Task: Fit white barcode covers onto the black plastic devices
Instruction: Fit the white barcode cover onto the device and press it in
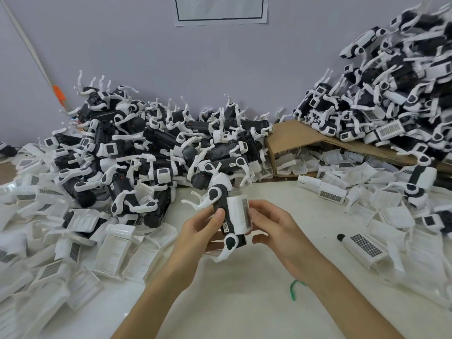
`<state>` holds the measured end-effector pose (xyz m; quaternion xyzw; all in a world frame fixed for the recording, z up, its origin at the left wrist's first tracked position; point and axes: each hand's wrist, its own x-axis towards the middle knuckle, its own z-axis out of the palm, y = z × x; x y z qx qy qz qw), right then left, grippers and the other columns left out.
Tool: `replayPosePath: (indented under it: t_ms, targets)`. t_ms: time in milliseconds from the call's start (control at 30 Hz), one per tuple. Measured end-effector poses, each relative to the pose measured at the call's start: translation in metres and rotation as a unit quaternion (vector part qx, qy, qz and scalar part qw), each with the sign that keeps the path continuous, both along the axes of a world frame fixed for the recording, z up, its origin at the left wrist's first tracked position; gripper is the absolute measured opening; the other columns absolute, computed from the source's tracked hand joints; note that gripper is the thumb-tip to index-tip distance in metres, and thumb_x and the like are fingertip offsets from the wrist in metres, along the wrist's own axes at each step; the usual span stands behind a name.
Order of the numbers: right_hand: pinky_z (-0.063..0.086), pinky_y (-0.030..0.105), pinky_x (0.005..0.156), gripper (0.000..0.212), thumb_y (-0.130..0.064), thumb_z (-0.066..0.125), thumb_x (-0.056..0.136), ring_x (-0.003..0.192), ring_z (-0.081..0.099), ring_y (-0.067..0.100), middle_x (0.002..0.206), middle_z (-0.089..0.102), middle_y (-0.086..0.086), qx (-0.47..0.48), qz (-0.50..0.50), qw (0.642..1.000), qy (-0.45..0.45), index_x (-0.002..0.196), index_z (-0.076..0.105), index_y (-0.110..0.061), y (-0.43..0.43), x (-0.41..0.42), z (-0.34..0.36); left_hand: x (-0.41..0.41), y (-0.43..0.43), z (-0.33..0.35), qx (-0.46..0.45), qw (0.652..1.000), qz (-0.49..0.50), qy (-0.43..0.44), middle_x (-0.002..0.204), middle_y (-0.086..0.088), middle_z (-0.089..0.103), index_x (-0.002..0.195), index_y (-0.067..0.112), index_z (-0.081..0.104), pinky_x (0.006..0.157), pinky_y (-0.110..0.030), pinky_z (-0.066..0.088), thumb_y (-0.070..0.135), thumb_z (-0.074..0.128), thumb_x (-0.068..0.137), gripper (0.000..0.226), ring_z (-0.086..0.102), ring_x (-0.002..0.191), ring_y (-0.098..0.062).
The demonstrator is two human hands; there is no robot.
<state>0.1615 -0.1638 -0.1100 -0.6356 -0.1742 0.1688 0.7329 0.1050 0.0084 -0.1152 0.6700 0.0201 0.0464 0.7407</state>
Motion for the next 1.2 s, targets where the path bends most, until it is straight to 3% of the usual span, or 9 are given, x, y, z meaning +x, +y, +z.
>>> replayPosePath:
  t_ms: [200, 400, 533, 633, 800, 900, 1000, 1067, 1200]
  targets:
    - [0.048, 0.026, 0.067, 0.022, -0.018, 0.054, 0.101, 0.084, 0.06, 0.015, 0.097, 0.069, 0.006, -0.009, -0.006, 1.0, -0.005, 0.116, 0.068, -0.01, 0.002, -0.002, -0.001, -0.001, -0.001, 0.001, 0.003, 1.0, -0.018, 0.004, 0.108, -0.013, 0.075, 0.121, 0.016, 0.069, 0.068, -0.024, 0.055, 0.044, 0.058, 0.088, 0.045, 0.074, 0.09, -0.025]
    - [0.047, 0.03, 0.07, 0.022, -0.019, 0.053, 0.102, 0.087, 0.06, 0.019, 0.103, 0.069, 0.015, -0.022, -0.019, 1.0, -0.011, 0.116, 0.067, -0.009, 0.002, -0.002, -0.001, -0.003, 0.001, 0.0, -0.003, 0.999, -0.048, -0.001, 0.114, -0.017, 0.073, 0.119, 0.016, 0.071, 0.087, -0.042, 0.059, 0.045, 0.058, 0.095, 0.039, 0.072, 0.102, -0.036]
    - [0.048, 0.037, 0.075, 0.021, -0.021, 0.052, 0.103, 0.088, 0.06, 0.019, 0.106, 0.068, 0.019, -0.039, -0.02, 0.999, -0.027, 0.114, 0.066, -0.011, 0.005, -0.004, -0.002, -0.003, 0.0, 0.001, 0.004, 0.999, -0.048, 0.001, 0.11, -0.014, 0.074, 0.11, 0.025, 0.075, 0.075, -0.031, 0.059, 0.05, 0.058, 0.092, 0.035, 0.073, 0.096, -0.03]
    - [0.048, 0.038, 0.077, 0.022, -0.023, 0.05, 0.104, 0.088, 0.06, 0.015, 0.097, 0.068, 0.008, -0.044, -0.015, 0.999, -0.027, 0.114, 0.065, -0.01, 0.005, -0.004, -0.002, -0.003, 0.0, 0.0, 0.005, 0.998, -0.057, -0.002, 0.105, -0.01, 0.075, 0.108, 0.025, 0.076, 0.069, -0.025, 0.056, 0.047, 0.058, 0.094, 0.032, 0.074, 0.092, -0.025]
    - [0.055, 0.043, 0.089, 0.033, -0.03, 0.039, 0.108, 0.102, 0.065, 0.019, 0.107, 0.07, 0.006, -0.083, 0.033, 0.996, -0.018, 0.117, 0.064, -0.009, 0.003, -0.005, -0.003, -0.001, 0.002, -0.002, 0.007, 0.998, -0.06, -0.007, 0.109, -0.012, 0.075, 0.112, 0.026, 0.075, 0.077, -0.033, 0.06, 0.05, 0.062, 0.085, 0.038, 0.073, 0.099, -0.028]
    - [0.051, 0.051, 0.102, 0.039, -0.034, 0.032, 0.11, 0.117, 0.062, 0.021, 0.119, 0.07, 0.004, -0.113, 0.061, 0.992, -0.012, 0.121, 0.065, -0.018, 0.003, -0.006, -0.005, -0.001, 0.003, -0.005, 0.025, 0.998, -0.064, -0.011, 0.11, -0.011, 0.075, 0.115, 0.024, 0.073, 0.088, -0.04, 0.06, 0.046, 0.061, 0.092, 0.034, 0.072, 0.103, -0.029]
    - [0.047, 0.051, 0.107, 0.042, -0.039, 0.029, 0.109, 0.12, 0.061, 0.014, 0.121, 0.071, -0.004, -0.111, 0.075, 0.991, -0.013, 0.121, 0.068, -0.03, 0.004, -0.007, -0.006, 0.0, 0.003, -0.007, 0.044, 0.997, -0.07, -0.01, 0.111, -0.01, 0.075, 0.12, 0.021, 0.07, 0.098, -0.049, 0.054, 0.04, 0.057, 0.093, 0.035, 0.071, 0.107, -0.029]
    - [0.046, 0.048, 0.108, 0.044, -0.05, 0.031, 0.104, 0.12, 0.062, 0.01, 0.122, 0.071, -0.008, -0.09, 0.081, 0.993, -0.002, 0.12, 0.07, -0.037, 0.005, -0.008, -0.007, 0.0, 0.003, -0.006, 0.041, 0.996, -0.082, -0.012, 0.114, -0.011, 0.074, 0.122, 0.02, 0.069, 0.101, -0.05, 0.053, 0.039, 0.056, 0.094, 0.037, 0.071, 0.109, -0.029]
    - [0.05, 0.048, 0.105, 0.058, -0.059, 0.033, 0.092, 0.121, 0.063, 0.015, 0.124, 0.071, -0.002, -0.055, 0.096, 0.993, 0.027, 0.13, 0.065, -0.028, 0.005, -0.005, -0.012, -0.001, 0.005, -0.007, 0.021, 0.995, -0.099, -0.008, 0.117, -0.013, 0.073, 0.124, 0.017, 0.067, 0.1, -0.044, 0.054, 0.04, 0.055, 0.097, 0.037, 0.07, 0.11, -0.03]
